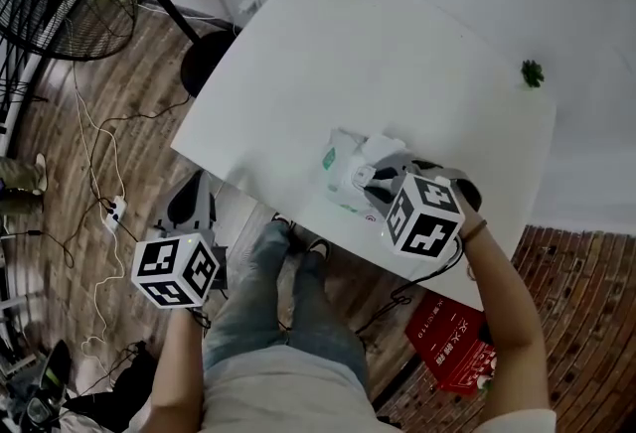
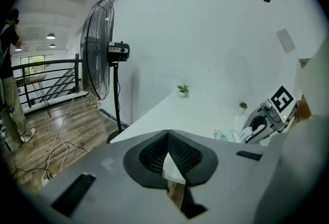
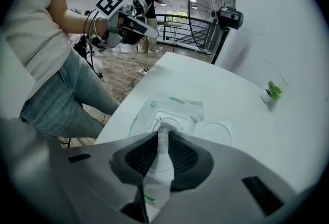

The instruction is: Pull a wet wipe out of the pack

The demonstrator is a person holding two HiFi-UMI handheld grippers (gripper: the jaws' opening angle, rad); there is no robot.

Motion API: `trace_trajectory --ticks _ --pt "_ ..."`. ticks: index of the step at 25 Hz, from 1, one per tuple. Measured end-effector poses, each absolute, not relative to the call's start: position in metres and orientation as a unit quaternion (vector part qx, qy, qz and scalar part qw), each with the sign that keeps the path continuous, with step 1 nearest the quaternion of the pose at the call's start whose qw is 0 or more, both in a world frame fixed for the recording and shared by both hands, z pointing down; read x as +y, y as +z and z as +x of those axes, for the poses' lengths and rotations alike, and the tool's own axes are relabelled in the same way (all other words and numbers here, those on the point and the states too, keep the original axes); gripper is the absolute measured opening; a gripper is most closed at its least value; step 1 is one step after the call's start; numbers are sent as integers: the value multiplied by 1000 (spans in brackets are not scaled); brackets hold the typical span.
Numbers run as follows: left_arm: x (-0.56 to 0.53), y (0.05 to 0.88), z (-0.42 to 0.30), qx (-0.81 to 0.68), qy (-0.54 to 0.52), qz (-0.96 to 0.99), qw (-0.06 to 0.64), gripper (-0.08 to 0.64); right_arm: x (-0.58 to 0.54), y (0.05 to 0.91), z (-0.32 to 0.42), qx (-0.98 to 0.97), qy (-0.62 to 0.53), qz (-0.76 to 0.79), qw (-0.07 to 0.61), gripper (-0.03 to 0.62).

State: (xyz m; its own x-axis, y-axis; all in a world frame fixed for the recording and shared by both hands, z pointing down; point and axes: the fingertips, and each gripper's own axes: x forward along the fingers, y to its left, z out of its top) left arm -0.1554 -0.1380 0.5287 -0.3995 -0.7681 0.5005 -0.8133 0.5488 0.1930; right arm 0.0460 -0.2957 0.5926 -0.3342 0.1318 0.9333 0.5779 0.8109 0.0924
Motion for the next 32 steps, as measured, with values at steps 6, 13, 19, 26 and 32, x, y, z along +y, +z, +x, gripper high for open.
trace_trajectory --ticks 6,13,19,26,32 --pt "-137 530 -158 -836 41 471 279 2 -297 597 44 -775 -226 -230 543 57" --pt "-137 535 -159 -835 42 469 284 2 -298 604 43 -766 -226 -238 552 35" --pt "-139 535 -162 -836 39 467 286 2 -299 605 43 -766 -224 -240 552 28" --pt "-146 535 -163 -833 42 473 285 2 -299 606 43 -768 -218 -238 553 9" --pt "-149 532 -163 -831 43 478 283 2 -299 605 43 -770 -217 -236 551 8"
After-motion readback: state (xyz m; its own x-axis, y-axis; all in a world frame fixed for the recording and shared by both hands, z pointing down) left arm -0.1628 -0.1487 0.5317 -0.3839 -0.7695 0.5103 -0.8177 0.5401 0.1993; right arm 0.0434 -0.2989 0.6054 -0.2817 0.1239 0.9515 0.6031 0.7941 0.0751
